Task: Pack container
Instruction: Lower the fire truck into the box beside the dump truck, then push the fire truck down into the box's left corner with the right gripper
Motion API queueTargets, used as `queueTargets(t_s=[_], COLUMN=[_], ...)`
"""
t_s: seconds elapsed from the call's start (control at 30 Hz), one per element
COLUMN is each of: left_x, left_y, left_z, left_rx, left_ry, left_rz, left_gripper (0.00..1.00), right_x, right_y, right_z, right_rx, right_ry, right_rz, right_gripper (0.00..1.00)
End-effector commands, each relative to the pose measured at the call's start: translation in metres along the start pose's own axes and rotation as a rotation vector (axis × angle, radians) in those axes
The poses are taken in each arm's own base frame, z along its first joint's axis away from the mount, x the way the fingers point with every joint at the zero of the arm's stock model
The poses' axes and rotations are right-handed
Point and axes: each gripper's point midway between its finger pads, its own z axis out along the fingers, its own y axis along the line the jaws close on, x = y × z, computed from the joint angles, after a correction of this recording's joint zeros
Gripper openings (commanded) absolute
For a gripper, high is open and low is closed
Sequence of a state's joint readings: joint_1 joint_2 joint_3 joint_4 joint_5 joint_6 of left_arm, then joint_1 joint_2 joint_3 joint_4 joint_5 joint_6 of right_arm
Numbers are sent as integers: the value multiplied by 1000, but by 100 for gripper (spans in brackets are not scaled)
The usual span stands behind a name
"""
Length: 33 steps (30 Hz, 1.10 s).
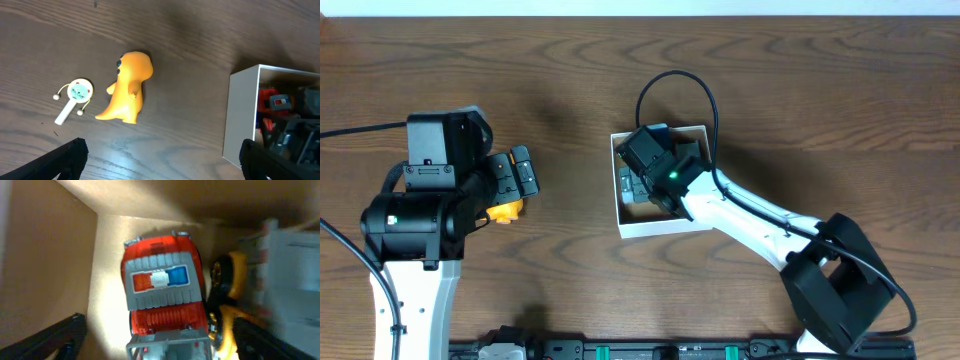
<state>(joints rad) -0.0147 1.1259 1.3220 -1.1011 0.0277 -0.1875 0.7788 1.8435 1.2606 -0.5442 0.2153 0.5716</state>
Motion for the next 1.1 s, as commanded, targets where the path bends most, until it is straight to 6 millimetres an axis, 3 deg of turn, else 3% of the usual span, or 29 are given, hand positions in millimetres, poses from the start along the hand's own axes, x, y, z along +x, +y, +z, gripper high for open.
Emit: queueTargets(t_s=[0.0,0.03,0.13,0.2,0.23,0.3,0.33,0.37,0.77,1.07], left_x=[-4,-4,-4,-4,-4,-4,-4,-4,-4,-4], left_y=[-1,-1,-1,-1,-1,-1,-1,-1,-1,-1], left_z=[-4,-4,-4,-4,-4,-4,-4,-4,-4,-4], left_rx=[10,10,10,10,10,10,10,10,10,10], left_ry=[-8,-7,-8,-8,-8,-8,-8,-8,-8,-8], left_rz=[-17,-17,-17,-17,-17,-17,-17,-17,-17,-17], left_gripper=[98,98,98,98,99,98,98,98,98,98], right_x=[-34,-37,-49,-55,-57,-58,-56,-53,-12,-3], right_y=[11,11,8,9,9,10,13,17,39,43], right_z=[-39,-43,-61,-70,-75,-80,-81,-80,-48,-38], right_rx=[-47,-51,-49,-58,-63,-74,-91,-114,-199,-201], right_ry=[-109,-121,-174,-200,-210,-217,-208,-191,-9,23], right_rz=[9,12,24,8,-3,-24,-43,-57,-156,-187], right_gripper=[80,74,70,59,52,18,7,2,1,1])
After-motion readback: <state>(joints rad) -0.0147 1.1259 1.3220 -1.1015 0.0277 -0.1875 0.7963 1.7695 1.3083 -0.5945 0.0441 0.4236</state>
